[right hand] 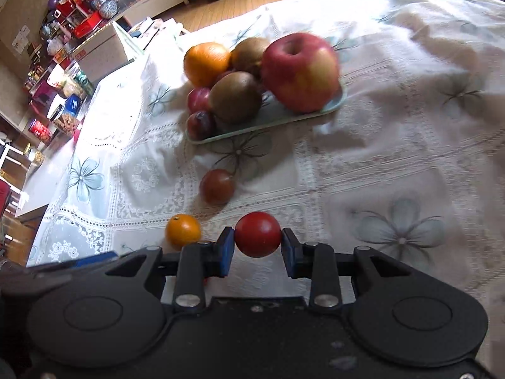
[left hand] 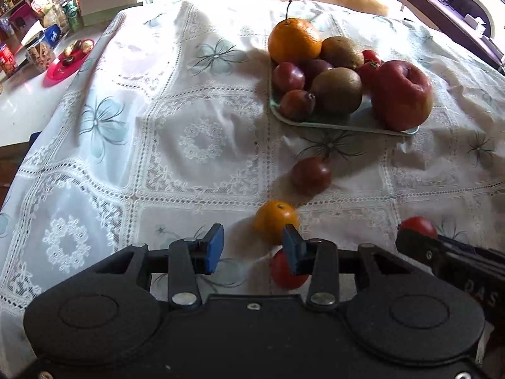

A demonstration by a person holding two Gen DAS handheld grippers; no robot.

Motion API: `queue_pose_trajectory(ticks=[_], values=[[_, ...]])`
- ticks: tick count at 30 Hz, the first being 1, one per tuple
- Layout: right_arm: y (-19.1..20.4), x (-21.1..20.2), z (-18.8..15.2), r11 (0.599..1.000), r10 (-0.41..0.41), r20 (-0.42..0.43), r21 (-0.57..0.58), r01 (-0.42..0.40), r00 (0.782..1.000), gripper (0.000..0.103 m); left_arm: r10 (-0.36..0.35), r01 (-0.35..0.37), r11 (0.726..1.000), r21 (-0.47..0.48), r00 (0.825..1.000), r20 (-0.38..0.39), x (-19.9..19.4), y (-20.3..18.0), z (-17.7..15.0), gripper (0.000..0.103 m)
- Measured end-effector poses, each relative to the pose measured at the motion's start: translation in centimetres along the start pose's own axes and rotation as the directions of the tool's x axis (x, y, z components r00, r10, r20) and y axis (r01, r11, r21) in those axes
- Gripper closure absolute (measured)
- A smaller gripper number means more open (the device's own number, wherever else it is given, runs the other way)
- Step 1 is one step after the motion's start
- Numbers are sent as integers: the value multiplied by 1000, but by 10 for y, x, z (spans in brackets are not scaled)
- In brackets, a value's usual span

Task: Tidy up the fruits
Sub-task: 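Grasp the small orange with the left tool while the right tool grasps a red tomato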

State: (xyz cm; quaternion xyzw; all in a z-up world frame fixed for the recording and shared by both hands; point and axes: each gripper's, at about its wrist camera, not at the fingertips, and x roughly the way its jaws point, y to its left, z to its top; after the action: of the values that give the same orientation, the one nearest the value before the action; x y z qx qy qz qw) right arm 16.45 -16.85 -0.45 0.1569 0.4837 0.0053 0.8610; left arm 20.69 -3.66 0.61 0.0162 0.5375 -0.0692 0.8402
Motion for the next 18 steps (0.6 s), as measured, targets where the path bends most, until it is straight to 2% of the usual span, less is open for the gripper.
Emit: queue_pose_trajectory(ticks=[5, 14, 18], values=[[-24, -23, -8, 1000, -14, 44, 8, 14, 999, 69, 10, -10, 1000, 17, 1000, 22, 13, -14, 8, 54], [-40, -42, -23, 1000, -17, 82, -9, 18, 996, 69, 18, -18, 1000, -8, 1000, -18, 35, -11, 9, 50], [-37, -41, -27, 1000, -20, 78, -20, 21, 997, 69, 14, -15, 1000, -17, 998, -60, 48, -10, 9, 53]])
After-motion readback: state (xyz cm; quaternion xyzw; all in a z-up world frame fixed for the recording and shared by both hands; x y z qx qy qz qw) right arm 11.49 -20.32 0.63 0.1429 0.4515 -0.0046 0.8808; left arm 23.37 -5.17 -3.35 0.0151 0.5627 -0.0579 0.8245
